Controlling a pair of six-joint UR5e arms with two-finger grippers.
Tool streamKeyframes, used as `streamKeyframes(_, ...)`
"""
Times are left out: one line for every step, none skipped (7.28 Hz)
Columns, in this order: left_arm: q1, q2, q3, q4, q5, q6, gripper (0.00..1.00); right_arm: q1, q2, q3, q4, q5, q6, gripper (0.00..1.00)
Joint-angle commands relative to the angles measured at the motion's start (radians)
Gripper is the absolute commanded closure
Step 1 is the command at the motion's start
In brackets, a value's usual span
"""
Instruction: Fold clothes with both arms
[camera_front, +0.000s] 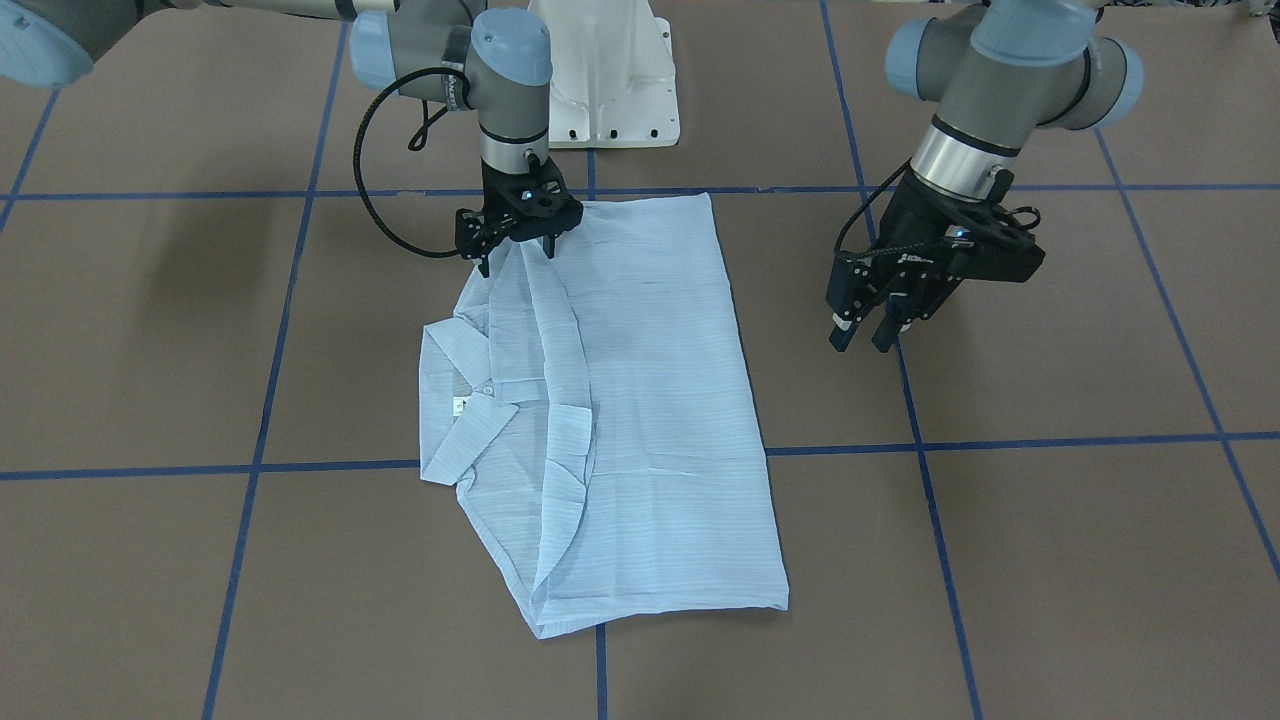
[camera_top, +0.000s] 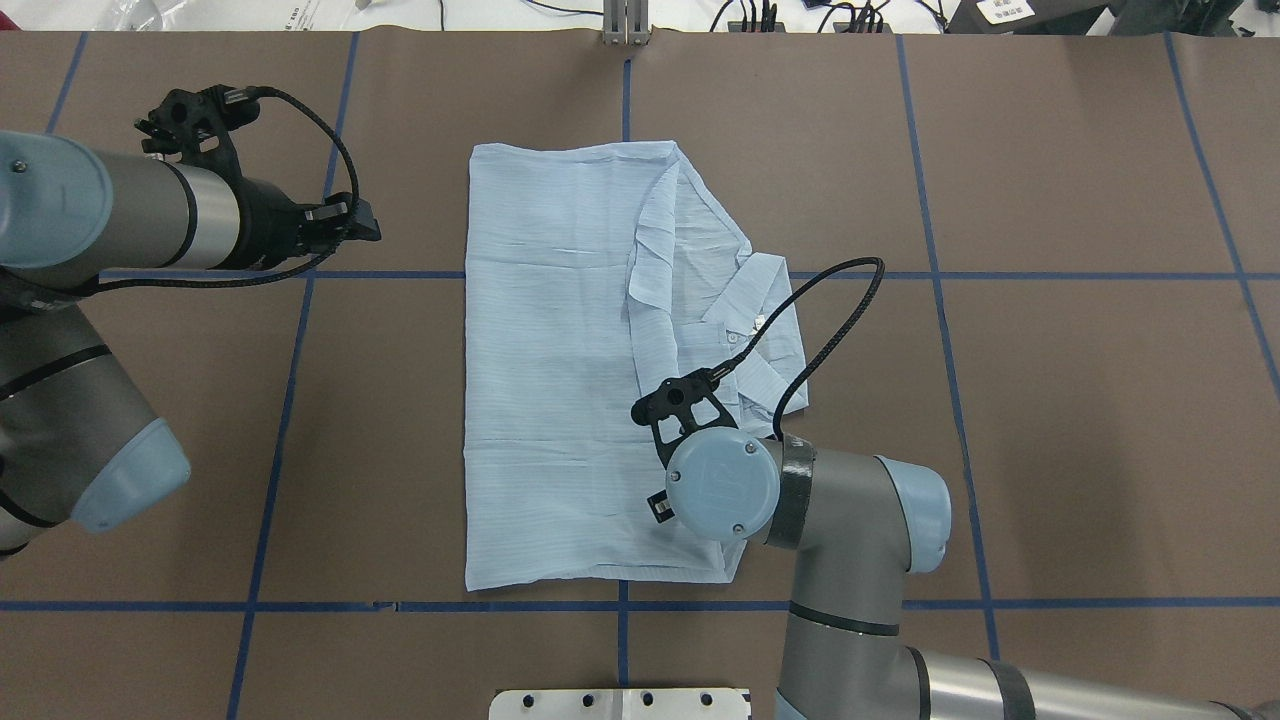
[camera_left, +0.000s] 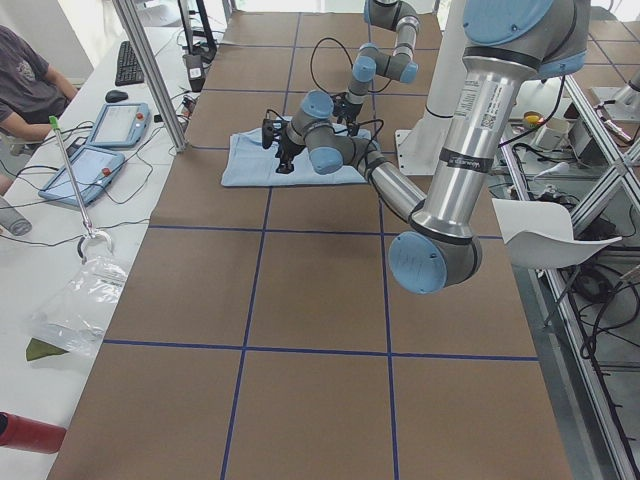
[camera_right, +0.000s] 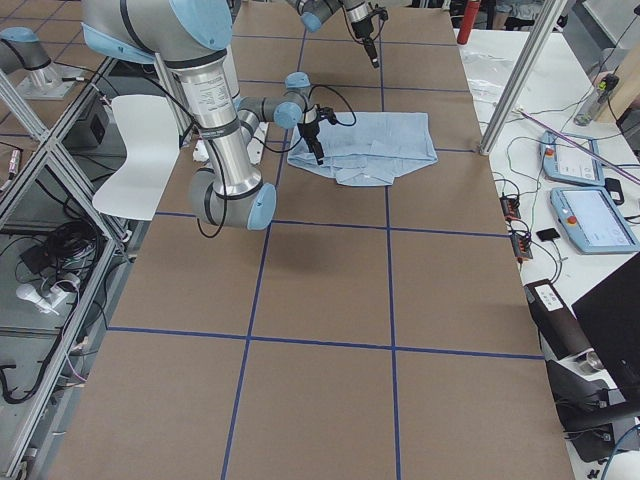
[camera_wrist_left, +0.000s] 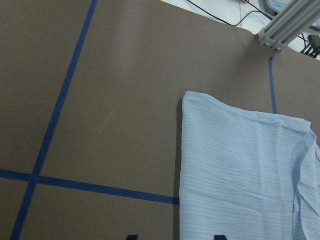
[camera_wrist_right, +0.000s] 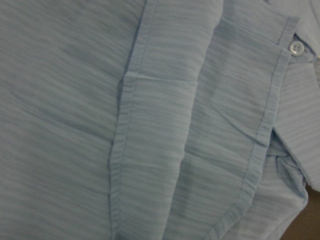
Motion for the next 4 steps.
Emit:
streamKeyframes(0.001,-0.001,-0.003,0.000,0.000,-0.003,0.40,0.027,-0.071,0.036,0.000,0.003,-0.043,0.00)
streamKeyframes(0.001,-0.001,-0.003,0.000,0.000,-0.003,0.40,0.027,-0.160,0.123,-0.002,0.005,-0.057,0.00)
streamKeyframes(0.001,-0.001,-0.002,0.000,0.000,-0.003,0.40,0.032,-0.205,0.183,-0.012,0.005,-0.078,0.00)
streamKeyframes(0.001,-0.003,-0.002,0.000,0.000,-0.003,0.40,0.033,-0.234,0.191,-0.019,0.003,-0.082,0.00)
